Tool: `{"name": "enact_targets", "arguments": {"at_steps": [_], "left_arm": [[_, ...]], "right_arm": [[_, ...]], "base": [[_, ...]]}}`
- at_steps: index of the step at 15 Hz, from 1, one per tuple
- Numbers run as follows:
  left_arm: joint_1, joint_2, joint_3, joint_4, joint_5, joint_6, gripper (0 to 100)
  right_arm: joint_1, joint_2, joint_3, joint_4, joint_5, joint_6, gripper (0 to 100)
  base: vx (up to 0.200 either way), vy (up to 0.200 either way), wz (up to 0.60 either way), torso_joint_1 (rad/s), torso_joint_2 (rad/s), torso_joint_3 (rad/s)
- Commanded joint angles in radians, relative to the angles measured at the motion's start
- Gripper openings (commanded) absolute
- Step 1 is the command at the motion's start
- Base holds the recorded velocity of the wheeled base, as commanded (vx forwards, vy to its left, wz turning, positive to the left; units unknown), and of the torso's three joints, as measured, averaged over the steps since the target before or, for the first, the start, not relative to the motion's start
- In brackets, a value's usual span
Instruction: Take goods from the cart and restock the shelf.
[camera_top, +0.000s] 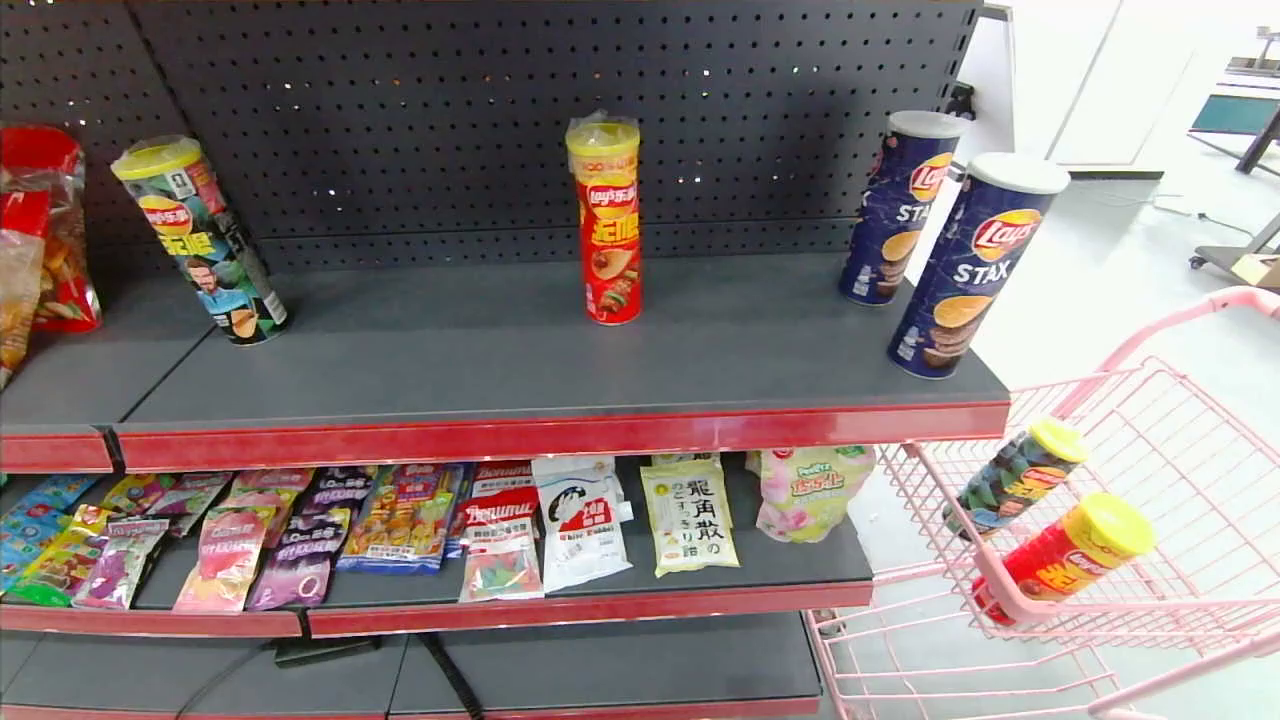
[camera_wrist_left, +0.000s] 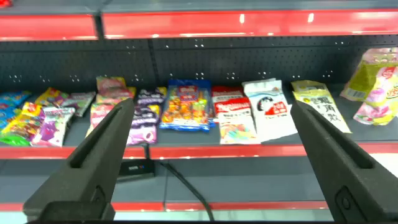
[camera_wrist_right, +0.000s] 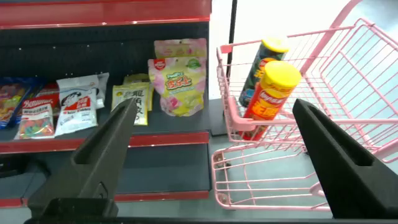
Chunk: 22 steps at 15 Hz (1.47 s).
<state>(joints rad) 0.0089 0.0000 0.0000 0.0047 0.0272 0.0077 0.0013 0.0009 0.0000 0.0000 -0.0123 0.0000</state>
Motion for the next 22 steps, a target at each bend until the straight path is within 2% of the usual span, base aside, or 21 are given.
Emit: {"name": "enact_targets", "arguments": {"at_steps": [1,3,13,22], "left_arm": [[0.000,0.002,0.000,0.000,0.000,0.000,100],[0.000,0.002,0.000,0.000,0.000,0.000,100],[0.000,0.002,0.000,0.000,0.000,0.000,100],[0.000,0.002,0.000,0.000,0.000,0.000,100]], "right_arm": [[0.000,0.001,0.000,0.000,0.000,0.000,100],[0.000,0.001,0.000,0.000,0.000,0.000,100],[0.000,0.001,0.000,0.000,0.000,0.002,100],[0.000,0.001,0.000,0.000,-0.001,0.005,100]], "base": [[0.000,-0.200,0.00,0.002,0.00,-0.002],[0.000,0.000,0.00,0.000,0.00,0.000],[0.000,0.000,-0.60,0.003,0.00,0.002],[0.000,0.000,0.00,-0.034,0.08,0.053]]}}
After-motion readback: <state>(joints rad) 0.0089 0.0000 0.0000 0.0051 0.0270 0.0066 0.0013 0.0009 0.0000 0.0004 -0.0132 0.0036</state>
